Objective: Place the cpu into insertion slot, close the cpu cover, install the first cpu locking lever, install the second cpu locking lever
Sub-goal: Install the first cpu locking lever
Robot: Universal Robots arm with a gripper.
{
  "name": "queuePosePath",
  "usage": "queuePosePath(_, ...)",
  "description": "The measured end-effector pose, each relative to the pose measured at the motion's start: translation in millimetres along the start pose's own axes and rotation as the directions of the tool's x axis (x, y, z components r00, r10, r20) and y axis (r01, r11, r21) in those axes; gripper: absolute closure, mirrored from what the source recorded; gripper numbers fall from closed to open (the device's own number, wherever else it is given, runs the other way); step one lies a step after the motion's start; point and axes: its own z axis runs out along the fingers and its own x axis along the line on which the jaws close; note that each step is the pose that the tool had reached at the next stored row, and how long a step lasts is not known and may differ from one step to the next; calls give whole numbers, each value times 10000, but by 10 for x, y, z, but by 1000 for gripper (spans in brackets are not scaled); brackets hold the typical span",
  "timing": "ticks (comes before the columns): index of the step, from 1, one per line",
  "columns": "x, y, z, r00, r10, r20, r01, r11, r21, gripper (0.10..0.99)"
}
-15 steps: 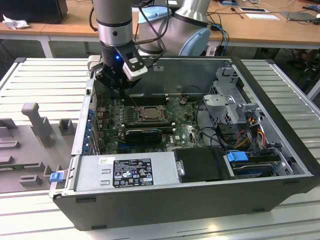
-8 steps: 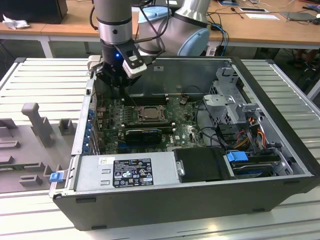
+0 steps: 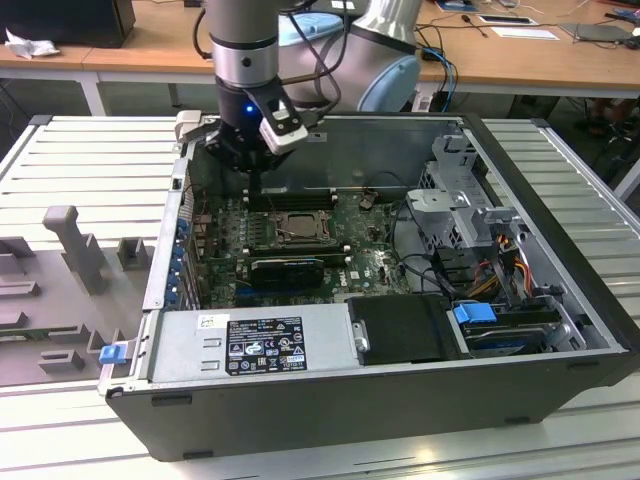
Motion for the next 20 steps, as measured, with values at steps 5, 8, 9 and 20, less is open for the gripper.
queuePosePath(5, -155, -6, 6, 10000, 1, -2, -1, 10000, 1, 980)
queuePosePath(8, -173, -9, 10, 10000, 2, 0, -2, 10000, 0, 980)
queuePosePath(9, -193, -10, 12, 10000, 2, 0, -2, 10000, 7, 980)
queuePosePath(20, -377, -39, 110, 10000, 8, 18, -7, 9989, -472, 980)
